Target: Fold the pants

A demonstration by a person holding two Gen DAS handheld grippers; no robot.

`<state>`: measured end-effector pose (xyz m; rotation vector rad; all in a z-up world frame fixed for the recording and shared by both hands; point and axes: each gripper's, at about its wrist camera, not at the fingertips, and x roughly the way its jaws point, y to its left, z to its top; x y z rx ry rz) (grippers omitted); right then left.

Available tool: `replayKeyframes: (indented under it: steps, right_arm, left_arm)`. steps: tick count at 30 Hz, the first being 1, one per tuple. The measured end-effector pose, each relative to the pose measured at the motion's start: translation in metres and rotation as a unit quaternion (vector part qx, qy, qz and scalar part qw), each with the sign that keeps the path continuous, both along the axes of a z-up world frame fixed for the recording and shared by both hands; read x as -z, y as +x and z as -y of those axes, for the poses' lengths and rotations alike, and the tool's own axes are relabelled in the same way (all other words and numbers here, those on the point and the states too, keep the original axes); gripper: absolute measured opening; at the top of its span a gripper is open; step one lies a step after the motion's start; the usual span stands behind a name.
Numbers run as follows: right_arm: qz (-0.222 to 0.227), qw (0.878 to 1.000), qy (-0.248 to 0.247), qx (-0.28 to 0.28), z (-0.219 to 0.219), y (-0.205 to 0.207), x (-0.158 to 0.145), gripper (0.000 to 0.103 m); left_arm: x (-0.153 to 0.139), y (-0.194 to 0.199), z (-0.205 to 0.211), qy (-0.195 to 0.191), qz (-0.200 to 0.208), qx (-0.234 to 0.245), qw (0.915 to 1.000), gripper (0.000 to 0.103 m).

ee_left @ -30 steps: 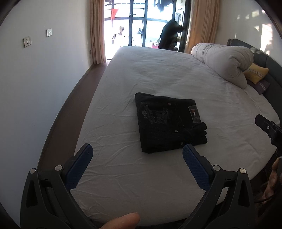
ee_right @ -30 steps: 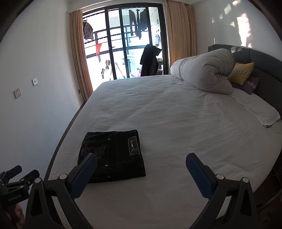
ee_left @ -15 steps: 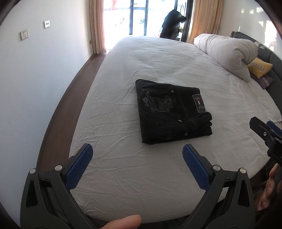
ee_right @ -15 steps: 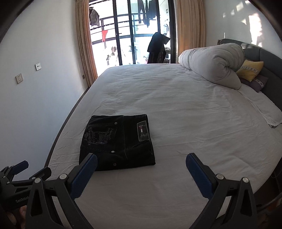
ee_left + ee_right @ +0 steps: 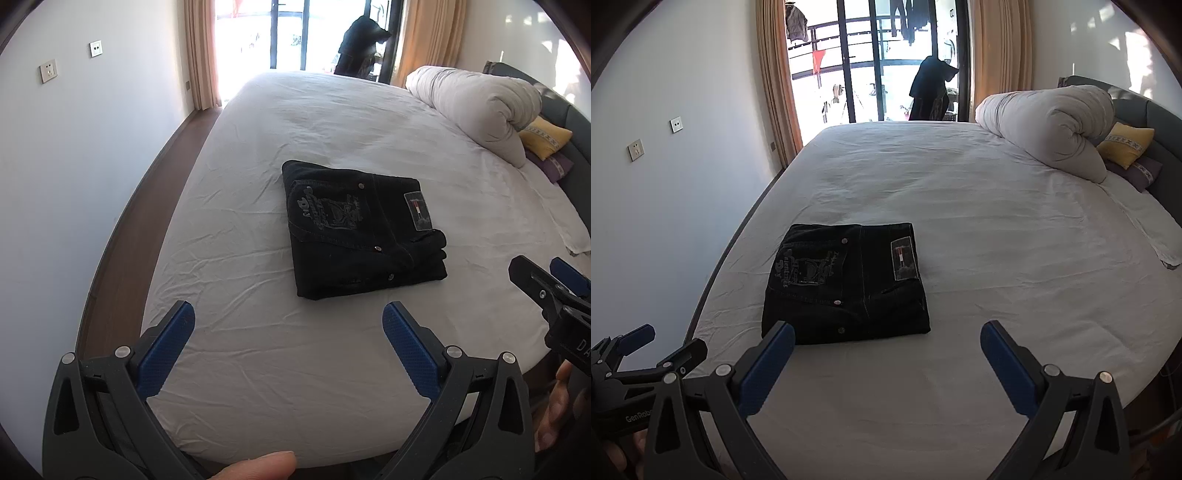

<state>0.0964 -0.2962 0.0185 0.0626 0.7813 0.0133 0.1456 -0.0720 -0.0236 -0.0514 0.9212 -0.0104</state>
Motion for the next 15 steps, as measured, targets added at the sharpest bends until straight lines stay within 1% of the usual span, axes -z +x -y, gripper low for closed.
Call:
replayKeyframes:
  steps: [15]
  right_arm:
    - [-0.013, 1.0, 0.002, -0.003, -0.0002, 0.0026, 0.0059, 0.103]
  left_arm:
    - [0.0073, 0.0043, 0.0028, 0.001, -0.01, 0.002, 0.9999, 0.103]
